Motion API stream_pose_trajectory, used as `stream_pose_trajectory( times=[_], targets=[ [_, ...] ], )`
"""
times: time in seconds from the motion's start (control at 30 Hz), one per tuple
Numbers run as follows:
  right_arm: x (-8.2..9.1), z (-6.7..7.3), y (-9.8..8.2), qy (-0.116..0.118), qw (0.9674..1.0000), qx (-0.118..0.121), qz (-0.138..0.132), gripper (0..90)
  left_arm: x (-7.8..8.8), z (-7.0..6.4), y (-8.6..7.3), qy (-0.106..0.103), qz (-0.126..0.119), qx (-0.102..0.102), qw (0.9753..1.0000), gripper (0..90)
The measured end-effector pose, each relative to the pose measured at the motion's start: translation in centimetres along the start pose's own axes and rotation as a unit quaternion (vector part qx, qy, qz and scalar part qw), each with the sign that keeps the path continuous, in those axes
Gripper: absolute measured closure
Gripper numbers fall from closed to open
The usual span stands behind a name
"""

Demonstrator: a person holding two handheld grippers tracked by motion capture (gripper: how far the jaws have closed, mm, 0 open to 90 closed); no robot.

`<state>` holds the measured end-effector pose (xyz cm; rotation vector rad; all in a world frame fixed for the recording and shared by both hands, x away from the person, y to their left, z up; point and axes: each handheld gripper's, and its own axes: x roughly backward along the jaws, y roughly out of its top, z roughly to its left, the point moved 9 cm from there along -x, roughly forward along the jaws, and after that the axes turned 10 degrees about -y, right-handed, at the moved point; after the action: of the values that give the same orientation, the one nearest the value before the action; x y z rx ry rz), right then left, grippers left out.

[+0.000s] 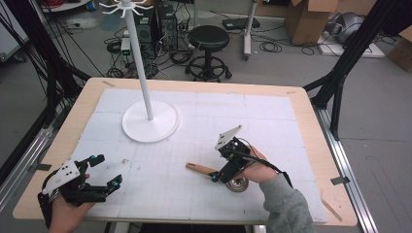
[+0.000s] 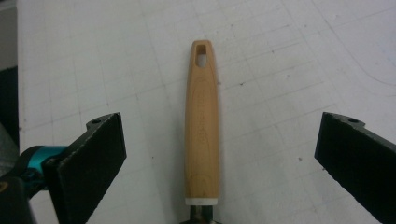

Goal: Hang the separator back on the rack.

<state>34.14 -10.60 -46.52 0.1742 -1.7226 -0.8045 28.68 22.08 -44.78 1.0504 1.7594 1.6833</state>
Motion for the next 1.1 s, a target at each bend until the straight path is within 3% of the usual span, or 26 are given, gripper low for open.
stream_pose_trajectory(
  times=[0.27,0.57,0.73,1.1],
  targets=[
    [-0.5,0.8,-0.9,0.004,0.9990,0.023,0.037,1.9,-0.4,0.0,0.0,-0.003,0.003,-0.001,1.0000,1.8],
    [-1.0,0.8,-1.8,0.000,0.9973,0.030,0.067,11.5,-0.7,-0.1,0.0,-0.009,0.003,-0.001,1.0000,1.8],
    [-0.9,0.3,-2.3,0.008,0.9973,0.013,0.072,15.7,-0.7,0.1,0.0,-0.008,0.002,0.000,1.0000,1.8],
    [-1.0,0.7,-2.8,0.026,0.9952,0.016,0.093,30.8,-0.7,0.2,-0.1,-0.008,0.004,0.002,1.0000,1.8]
  ],
)
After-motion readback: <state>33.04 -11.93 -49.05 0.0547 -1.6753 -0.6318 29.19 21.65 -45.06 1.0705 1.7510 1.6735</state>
